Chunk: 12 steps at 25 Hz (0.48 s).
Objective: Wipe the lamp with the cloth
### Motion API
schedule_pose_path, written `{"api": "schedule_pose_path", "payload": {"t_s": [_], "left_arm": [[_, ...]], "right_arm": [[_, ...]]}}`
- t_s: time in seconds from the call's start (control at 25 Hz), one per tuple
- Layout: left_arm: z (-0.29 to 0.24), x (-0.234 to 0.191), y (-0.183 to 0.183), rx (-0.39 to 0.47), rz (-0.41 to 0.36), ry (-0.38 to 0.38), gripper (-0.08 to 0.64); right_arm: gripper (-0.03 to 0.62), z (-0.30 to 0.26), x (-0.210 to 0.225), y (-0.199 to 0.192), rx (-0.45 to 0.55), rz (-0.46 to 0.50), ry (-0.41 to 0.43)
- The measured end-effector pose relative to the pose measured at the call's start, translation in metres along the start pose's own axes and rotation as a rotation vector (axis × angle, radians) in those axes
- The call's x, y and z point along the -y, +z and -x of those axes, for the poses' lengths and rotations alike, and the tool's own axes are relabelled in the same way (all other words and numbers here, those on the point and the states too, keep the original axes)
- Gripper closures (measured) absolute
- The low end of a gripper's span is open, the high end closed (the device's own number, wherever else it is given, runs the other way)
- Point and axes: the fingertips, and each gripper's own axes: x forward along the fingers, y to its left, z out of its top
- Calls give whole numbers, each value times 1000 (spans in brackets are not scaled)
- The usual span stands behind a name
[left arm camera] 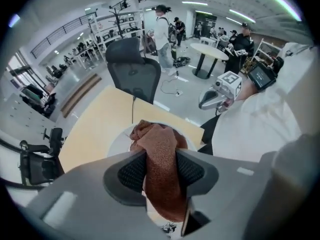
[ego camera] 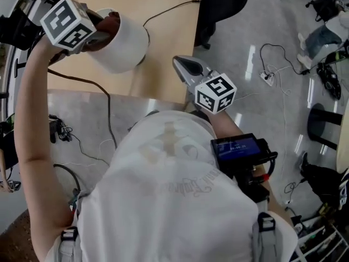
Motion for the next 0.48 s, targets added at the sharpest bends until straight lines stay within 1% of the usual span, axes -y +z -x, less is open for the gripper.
{"api": "schedule_pose_path", "payload": {"t_s": [0.04, 0.08, 0.16, 0.24, 0.32, 0.4, 0.48], "left_arm": [[-2, 6, -4, -19, -5, -29, 394], [-4, 8, -9, -51, -10, -39, 394], [-5, 2, -23, -143, -27, -25, 394], [-5, -9, -34, -240, -53, 21, 394], [-5, -26, -39, -305, -71, 112, 394], [-5, -41, -35, -306, -62, 202, 394], [-8, -44, -25, -262, -51, 245, 394]], "right_arm": [[580, 5, -1, -4, -14, -3, -4], [579, 7, -2, -7, -24, -5, -5], [580, 8, -3, -8, -28, -3, -3], [580, 7, -3, -6, -23, 3, -1], [579, 6, -1, -5, -19, 5, -3], [579, 7, 1, -7, -18, 2, -7], [580, 12, 4, -11, -21, -3, -17]]}}
